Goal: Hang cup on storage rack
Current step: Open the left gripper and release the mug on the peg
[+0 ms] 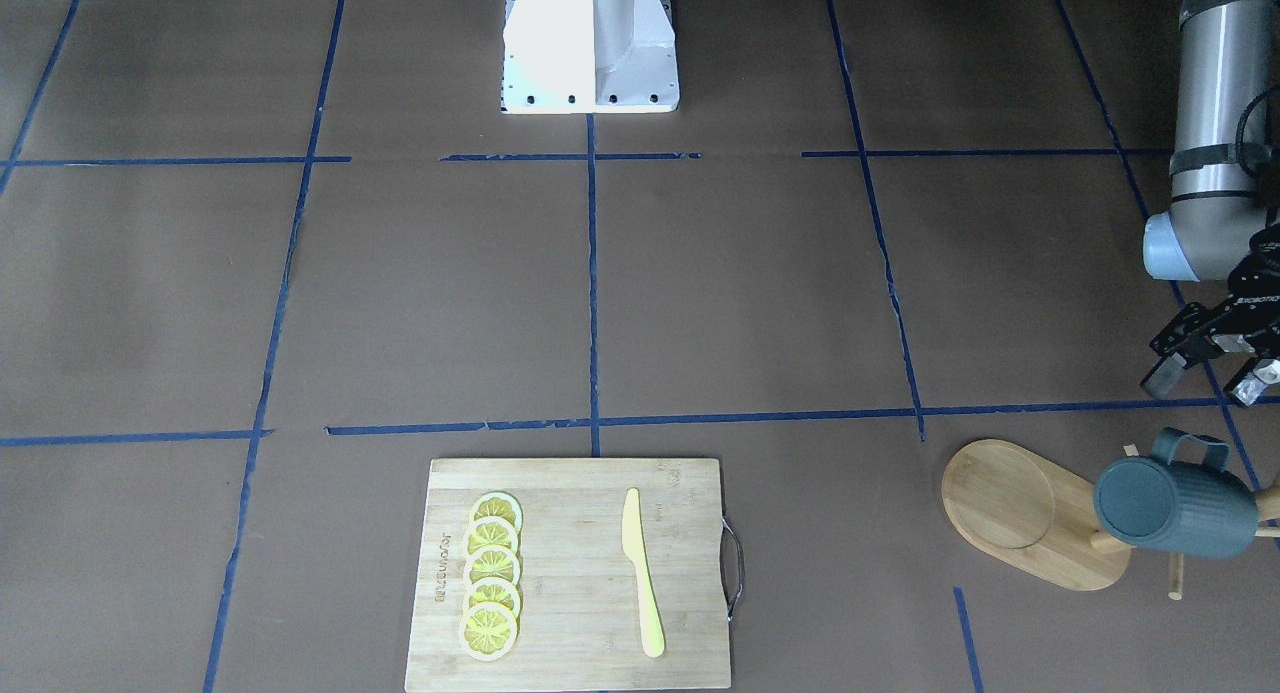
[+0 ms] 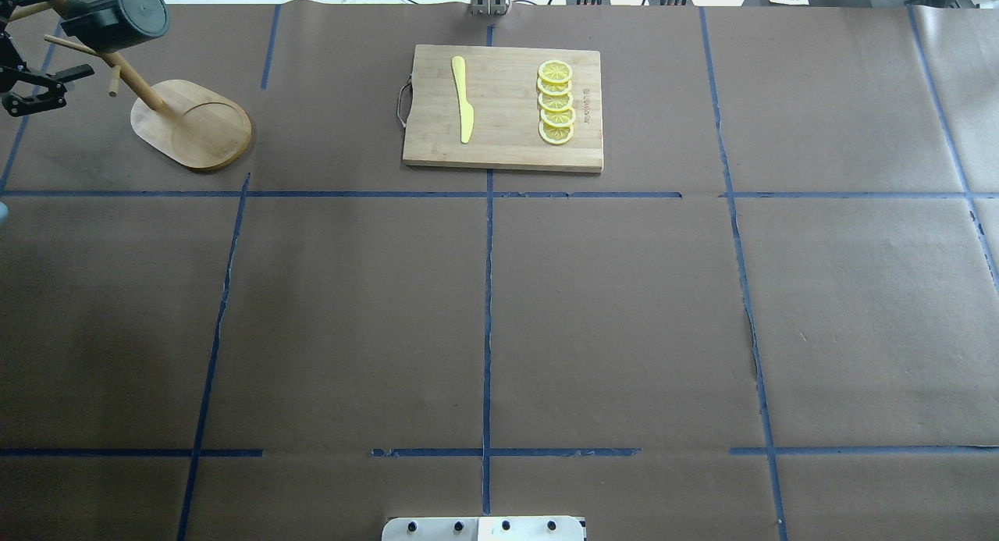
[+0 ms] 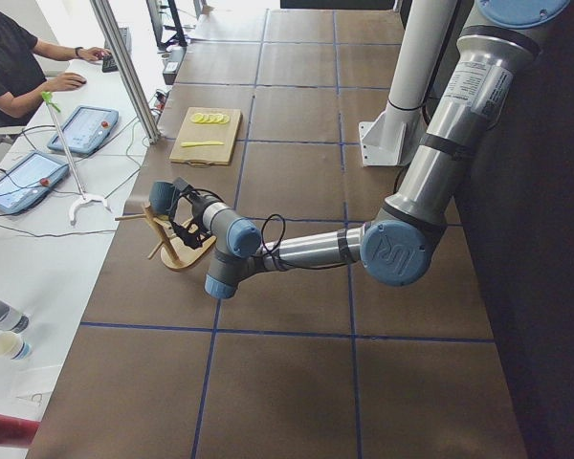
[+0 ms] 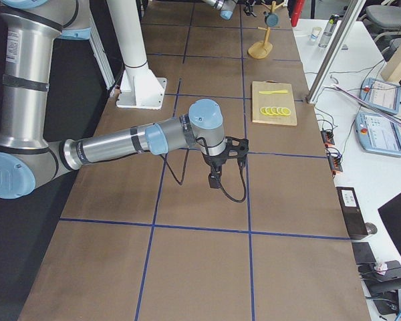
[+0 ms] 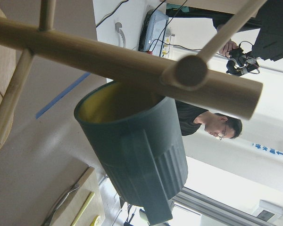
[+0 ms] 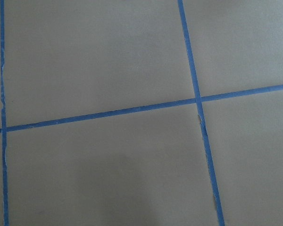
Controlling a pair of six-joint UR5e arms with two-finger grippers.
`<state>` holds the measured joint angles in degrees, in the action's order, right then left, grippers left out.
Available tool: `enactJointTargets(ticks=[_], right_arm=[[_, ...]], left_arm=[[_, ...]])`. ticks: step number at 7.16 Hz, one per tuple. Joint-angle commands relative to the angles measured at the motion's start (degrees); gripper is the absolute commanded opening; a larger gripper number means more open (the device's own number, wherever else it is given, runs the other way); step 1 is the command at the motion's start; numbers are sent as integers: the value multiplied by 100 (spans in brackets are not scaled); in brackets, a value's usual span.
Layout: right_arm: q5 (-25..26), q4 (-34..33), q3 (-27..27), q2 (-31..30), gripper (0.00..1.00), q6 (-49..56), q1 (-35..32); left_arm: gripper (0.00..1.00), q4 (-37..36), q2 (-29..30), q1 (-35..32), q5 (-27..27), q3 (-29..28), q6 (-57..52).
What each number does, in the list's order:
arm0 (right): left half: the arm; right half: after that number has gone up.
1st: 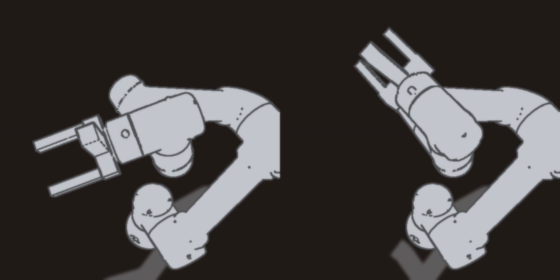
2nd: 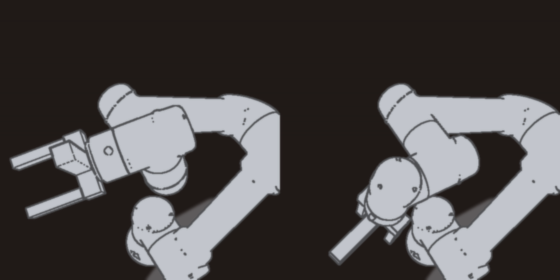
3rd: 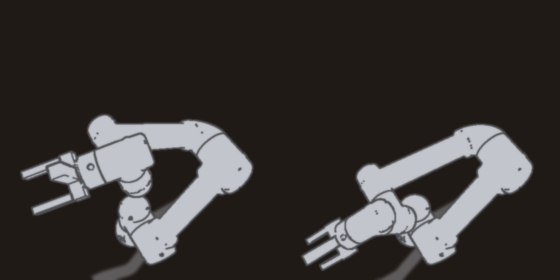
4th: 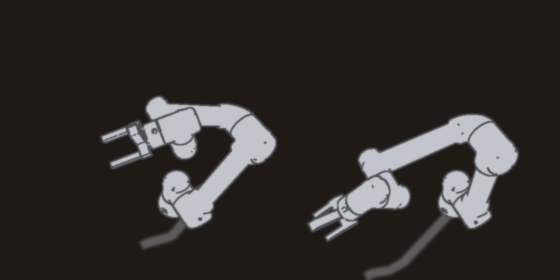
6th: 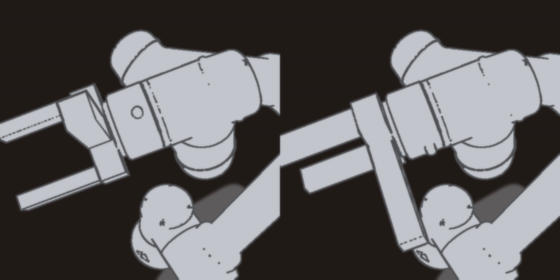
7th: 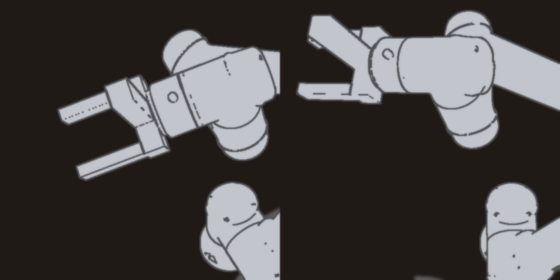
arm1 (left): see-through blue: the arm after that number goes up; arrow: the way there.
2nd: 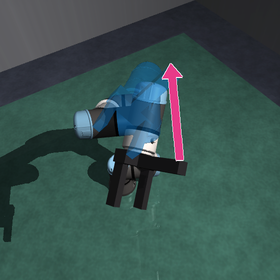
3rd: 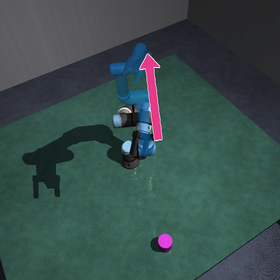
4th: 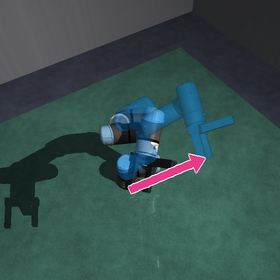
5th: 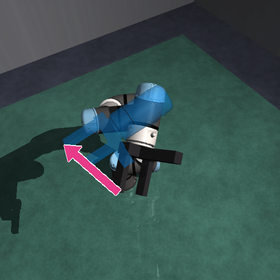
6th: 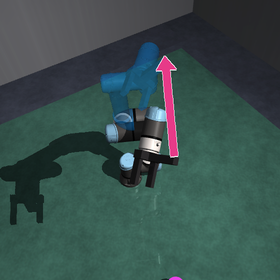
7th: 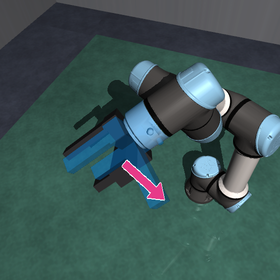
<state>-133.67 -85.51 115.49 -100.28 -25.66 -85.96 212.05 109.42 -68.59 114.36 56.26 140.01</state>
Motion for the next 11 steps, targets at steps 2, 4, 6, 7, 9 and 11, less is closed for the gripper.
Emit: enactJointTargets(ticks=[2, 4, 6, 7, 9, 11], right_arm=[[8, 0, -26, 0, 100, 0, 0], [34, 0, -44, 9, 100, 9, 0], [60, -9, -114, 35, 100, 70, 0], [69, -1, -192, 53, 100, 79, 0], [78, 8, -316, 97, 100, 88, 9], [60, 8, -596, 158, 100, 436, 9]], left_arm=[[100, -363, -490, -40, 385, 149, -2522], [100, -1170, -605, -338, 385, 131, -4454], [100, -2276, -684, -506, 359, 114, -7000], [100, -2752, -685, -576, 342, 114, -8014], [100, -3718, -676, -779, 420, 149, -9459], [100, -4860, -632, -1190, 883, 175, -10253]])
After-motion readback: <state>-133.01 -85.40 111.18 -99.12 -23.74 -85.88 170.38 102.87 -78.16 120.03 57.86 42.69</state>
